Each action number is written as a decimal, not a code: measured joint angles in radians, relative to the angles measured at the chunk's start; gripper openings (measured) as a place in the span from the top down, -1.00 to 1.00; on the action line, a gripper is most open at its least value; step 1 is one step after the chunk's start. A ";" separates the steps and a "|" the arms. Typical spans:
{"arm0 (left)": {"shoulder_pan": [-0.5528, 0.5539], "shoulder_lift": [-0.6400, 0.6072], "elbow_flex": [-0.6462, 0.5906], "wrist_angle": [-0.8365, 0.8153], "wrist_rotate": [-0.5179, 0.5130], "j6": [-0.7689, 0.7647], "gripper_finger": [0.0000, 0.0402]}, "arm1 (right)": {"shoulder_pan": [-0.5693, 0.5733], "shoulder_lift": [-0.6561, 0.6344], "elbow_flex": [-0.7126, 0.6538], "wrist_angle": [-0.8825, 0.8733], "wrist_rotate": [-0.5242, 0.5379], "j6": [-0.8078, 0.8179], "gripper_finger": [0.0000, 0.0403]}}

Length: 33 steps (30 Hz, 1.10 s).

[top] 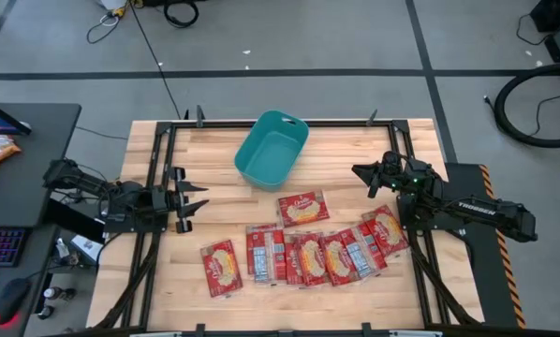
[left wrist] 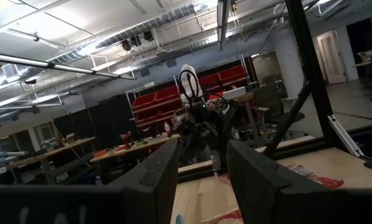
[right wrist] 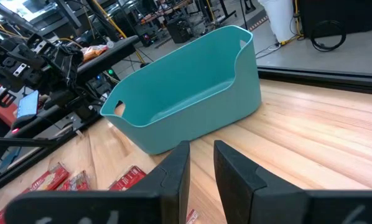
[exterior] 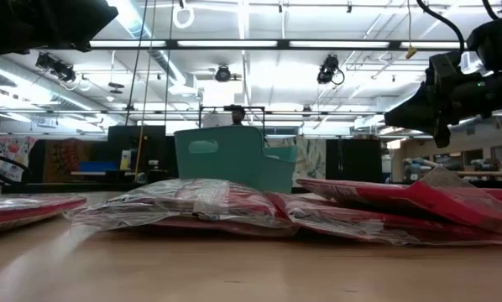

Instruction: Sort popcorn bags into baskets

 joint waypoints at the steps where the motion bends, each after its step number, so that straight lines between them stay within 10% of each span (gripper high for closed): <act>1: 0.000 0.000 0.000 0.000 0.000 0.000 0.29 | 0.000 0.000 0.000 0.000 0.000 0.000 0.62; 28: 0.000 0.000 0.000 0.002 0.000 -0.008 0.29 | 0.000 0.000 0.000 0.000 0.000 0.000 0.62; 33: -0.001 0.000 0.000 0.003 0.001 -0.341 0.29 | 0.000 0.000 0.000 0.000 0.000 0.000 0.62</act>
